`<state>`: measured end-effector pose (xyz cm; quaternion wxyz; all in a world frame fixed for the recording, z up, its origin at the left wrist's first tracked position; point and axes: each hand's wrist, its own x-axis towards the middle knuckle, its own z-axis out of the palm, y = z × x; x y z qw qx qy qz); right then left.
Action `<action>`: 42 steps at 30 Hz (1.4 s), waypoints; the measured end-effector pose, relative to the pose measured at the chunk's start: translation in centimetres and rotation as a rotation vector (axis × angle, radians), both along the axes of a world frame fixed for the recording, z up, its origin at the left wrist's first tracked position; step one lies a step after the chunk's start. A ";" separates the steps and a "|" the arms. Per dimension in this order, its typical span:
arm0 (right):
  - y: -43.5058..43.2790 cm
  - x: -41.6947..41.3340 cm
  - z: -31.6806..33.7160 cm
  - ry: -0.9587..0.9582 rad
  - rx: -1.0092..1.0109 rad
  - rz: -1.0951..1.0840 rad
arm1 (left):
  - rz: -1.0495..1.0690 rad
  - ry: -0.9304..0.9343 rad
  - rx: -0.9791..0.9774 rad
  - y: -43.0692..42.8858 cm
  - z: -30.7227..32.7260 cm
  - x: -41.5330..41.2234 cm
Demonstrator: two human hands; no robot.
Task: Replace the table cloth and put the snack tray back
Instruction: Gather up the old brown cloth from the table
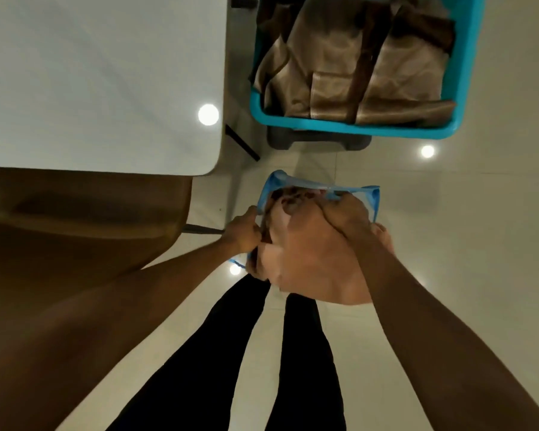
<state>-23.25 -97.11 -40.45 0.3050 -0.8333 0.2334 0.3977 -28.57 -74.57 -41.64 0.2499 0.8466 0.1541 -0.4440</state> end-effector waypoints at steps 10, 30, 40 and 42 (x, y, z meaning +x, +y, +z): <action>-2.7 -7.2 2.1 -0.005 -0.157 0.656 | 0.183 0.087 -0.005 -1.6 0.3 0.4; -1.5 -5.7 3.4 -0.044 0.298 -0.115 | 0.198 -0.037 0.029 -1.0 5.5 -1.3; -6.0 1.3 12.8 -0.275 0.329 -0.108 | 0.127 -0.355 -0.327 -7.9 15.8 4.1; -6.3 2.4 13.6 -0.313 0.325 -0.083 | 0.152 -0.423 -0.293 -9.1 16.7 5.7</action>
